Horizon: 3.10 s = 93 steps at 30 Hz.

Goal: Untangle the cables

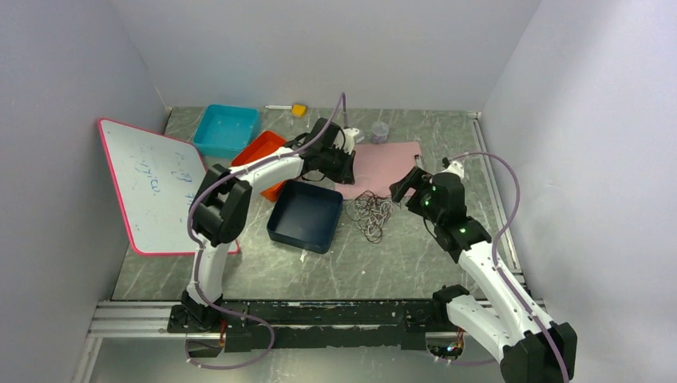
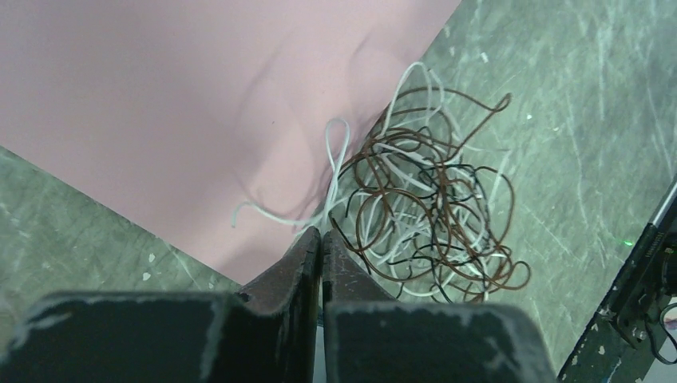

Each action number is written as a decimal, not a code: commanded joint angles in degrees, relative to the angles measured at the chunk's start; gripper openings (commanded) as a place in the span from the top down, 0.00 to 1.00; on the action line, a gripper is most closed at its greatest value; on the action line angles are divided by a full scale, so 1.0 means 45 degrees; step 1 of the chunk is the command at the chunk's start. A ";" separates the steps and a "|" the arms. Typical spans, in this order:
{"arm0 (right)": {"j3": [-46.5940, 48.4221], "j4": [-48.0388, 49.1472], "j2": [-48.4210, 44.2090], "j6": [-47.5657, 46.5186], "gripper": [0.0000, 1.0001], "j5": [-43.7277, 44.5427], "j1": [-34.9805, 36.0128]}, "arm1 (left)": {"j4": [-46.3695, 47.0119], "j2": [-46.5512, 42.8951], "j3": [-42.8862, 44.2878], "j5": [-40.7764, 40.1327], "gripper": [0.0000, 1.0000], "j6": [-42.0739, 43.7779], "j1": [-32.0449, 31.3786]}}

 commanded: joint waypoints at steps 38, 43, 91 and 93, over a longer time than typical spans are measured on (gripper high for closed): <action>-0.2002 1.0170 0.1897 -0.2404 0.20 -0.4647 0.0009 | -0.2243 -0.4698 0.2394 -0.0432 0.93 -0.0790 -0.1528; -0.2266 1.1436 0.2717 -0.2722 0.26 -0.5883 0.0149 | -0.2788 -0.4741 0.3198 -0.0731 0.93 -0.1054 -0.1536; -0.3268 0.7639 0.4832 -0.1543 0.51 0.3902 0.1767 | -0.4499 -0.5504 0.9257 0.0842 0.93 -0.2641 -0.0362; -0.3491 0.7428 0.4498 -0.1485 0.50 0.3895 0.1766 | -0.4518 -0.5630 0.9267 0.0853 0.93 -0.2667 -0.0261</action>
